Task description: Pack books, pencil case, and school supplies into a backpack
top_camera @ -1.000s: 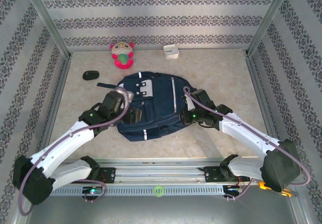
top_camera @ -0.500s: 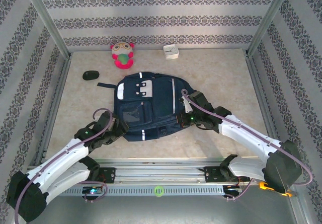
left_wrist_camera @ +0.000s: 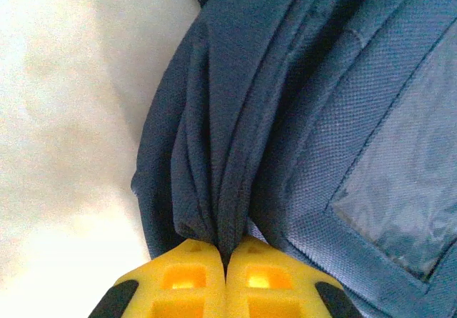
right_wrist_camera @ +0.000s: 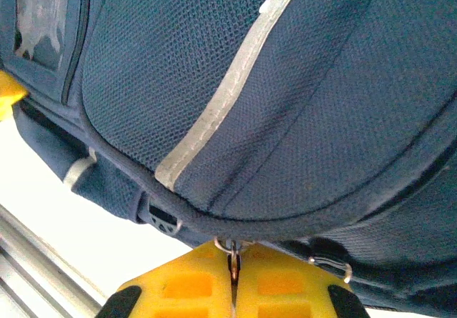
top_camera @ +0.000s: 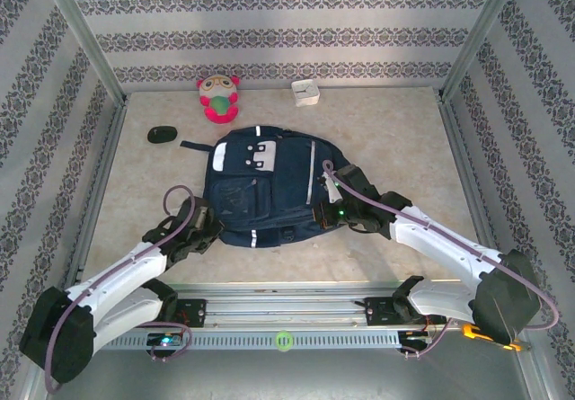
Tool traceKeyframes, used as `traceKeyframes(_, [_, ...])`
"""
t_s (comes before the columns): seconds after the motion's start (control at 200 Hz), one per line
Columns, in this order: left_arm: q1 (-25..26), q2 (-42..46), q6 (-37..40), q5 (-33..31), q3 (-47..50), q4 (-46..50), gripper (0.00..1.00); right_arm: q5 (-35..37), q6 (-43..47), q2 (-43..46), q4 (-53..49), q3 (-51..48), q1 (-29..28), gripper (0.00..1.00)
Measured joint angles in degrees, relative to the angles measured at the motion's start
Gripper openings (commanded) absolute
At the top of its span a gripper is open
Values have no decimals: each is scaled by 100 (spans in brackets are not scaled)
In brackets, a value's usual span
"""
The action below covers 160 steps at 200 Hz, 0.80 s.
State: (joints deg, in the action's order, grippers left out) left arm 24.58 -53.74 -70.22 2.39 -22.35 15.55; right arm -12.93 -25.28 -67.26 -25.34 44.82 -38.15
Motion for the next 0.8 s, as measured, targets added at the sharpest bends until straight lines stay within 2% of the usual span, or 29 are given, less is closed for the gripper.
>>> traceKeyframes(0.2, [-1099,157,1075,450,-109,225,0,-173,-17,17,-131,7,-417,0])
traceKeyframes(0.33, [-1733,-448,1797,881,-457,286,0,-317,-26,37,-144,20,-446,0])
traceKeyframes(0.53, [-2004,-2024,2535,1239,-1480,144,0,-452,-50,-92,-269,273,-450,0])
traceKeyframes(0.69, [-2022,-2894,2855,1388,-2190,-72,0,-474,-319,-164,-146,284,-645,0])
traceKeyframes(0.8, [-2048,-3224,3091,1473,-2546,-107,27,-446,-448,-234,-122,284,-776,0])
